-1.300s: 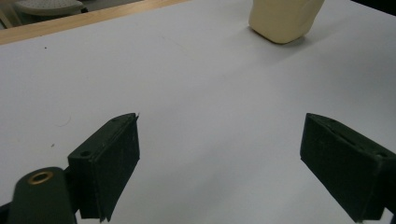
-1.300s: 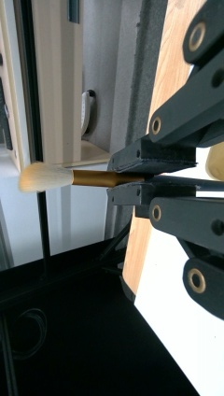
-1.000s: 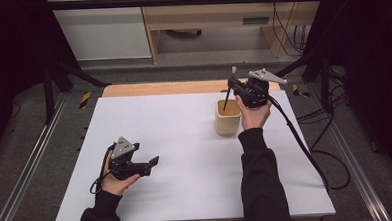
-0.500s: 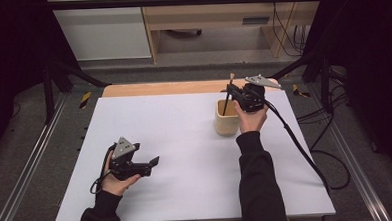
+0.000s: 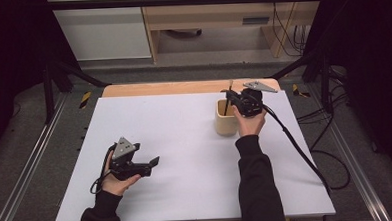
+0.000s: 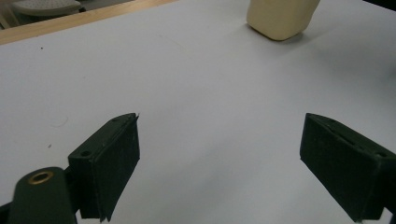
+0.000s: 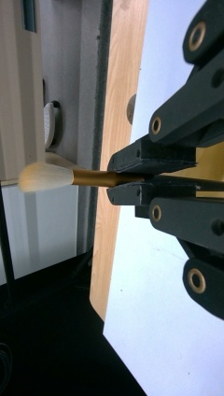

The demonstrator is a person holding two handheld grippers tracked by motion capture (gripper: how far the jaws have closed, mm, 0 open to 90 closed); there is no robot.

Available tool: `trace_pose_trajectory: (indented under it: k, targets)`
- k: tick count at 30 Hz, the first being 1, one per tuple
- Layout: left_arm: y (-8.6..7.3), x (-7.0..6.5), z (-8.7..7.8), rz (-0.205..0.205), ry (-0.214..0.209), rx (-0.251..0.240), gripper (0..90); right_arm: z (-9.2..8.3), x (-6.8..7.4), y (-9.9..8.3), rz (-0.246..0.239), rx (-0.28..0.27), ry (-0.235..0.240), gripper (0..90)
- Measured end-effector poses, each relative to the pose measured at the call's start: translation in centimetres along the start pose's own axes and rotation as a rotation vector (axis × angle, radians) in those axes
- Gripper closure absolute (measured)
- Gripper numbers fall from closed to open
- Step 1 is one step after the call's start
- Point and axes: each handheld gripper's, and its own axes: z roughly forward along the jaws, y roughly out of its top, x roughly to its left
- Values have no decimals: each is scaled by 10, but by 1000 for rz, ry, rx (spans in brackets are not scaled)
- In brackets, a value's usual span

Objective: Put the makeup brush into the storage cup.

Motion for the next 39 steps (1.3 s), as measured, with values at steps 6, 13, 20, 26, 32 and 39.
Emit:
trace_pose_trajectory:
  k: [6, 13, 20, 26, 32, 39]
  targets:
    - [0, 0, 0, 3, 0, 0, 115, 4, -2, -6, 13, 16, -16, 842]
    - [0, -1, 0, 2, -5, 5, 115, 7, -5, -14, 16, 35, -30, 841]
    - [0, 0, 1, 5, -6, 6, 115, 11, -6, -20, 22, 53, -42, 840]
    - [0, -1, 1, 5, -7, 7, 115, 12, -7, -22, 21, 53, -50, 838]
    - [0, -1, 1, 5, -8, 7, 115, 11, -8, -23, 9, 50, -63, 805]
    - [0, 0, 0, 4, -6, 7, 115, 2, -9, -22, -3, 32, -65, 723]
